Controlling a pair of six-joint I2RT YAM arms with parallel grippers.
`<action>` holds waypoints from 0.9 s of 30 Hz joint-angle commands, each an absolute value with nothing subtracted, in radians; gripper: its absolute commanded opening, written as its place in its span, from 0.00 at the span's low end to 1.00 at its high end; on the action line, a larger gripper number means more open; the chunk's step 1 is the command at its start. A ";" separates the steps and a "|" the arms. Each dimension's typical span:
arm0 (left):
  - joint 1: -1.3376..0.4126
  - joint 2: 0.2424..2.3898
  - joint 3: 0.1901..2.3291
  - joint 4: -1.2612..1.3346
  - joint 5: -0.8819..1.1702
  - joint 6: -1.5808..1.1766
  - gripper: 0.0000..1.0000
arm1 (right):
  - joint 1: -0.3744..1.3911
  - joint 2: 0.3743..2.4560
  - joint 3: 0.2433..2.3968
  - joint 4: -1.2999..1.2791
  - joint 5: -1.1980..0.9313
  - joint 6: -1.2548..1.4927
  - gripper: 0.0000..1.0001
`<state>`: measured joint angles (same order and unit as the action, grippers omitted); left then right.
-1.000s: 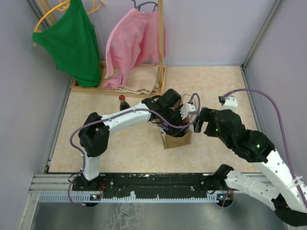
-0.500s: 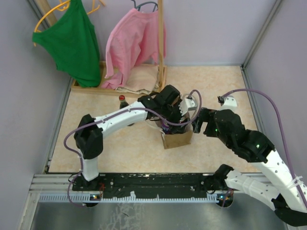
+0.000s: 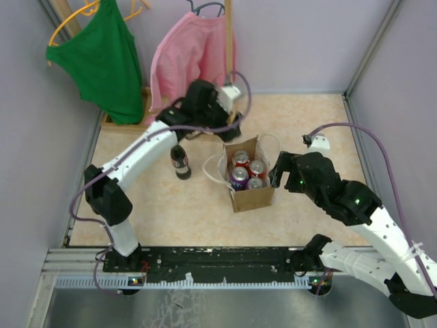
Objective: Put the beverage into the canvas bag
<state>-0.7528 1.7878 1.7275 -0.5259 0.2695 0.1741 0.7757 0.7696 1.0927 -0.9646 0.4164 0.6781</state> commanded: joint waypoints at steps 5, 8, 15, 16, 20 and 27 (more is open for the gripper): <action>-0.416 1.694 1.839 -0.629 0.233 0.201 0.84 | 0.775 0.820 1.117 -0.928 0.470 0.700 0.90; -0.354 1.638 1.768 -0.661 0.238 0.210 0.84 | 0.772 0.867 1.128 -0.923 0.470 0.697 0.91; -0.292 1.470 1.550 -0.726 0.290 0.257 0.83 | 0.755 0.943 1.154 -0.872 0.440 0.646 0.91; -0.291 1.452 1.525 -0.736 0.299 0.261 0.83 | 0.749 0.952 1.156 -0.866 0.431 0.637 0.91; -0.290 1.398 1.453 -0.768 0.342 0.287 0.83 | 0.728 0.982 1.164 -0.845 0.392 0.613 0.91; -0.291 1.410 1.451 -0.853 0.356 0.334 0.82 | 0.713 1.004 1.164 -0.824 0.353 0.598 0.91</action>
<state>-0.2947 1.4174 1.4479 -0.8017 0.3218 0.2916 0.7238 0.9989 1.1149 -0.8787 0.3756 0.6189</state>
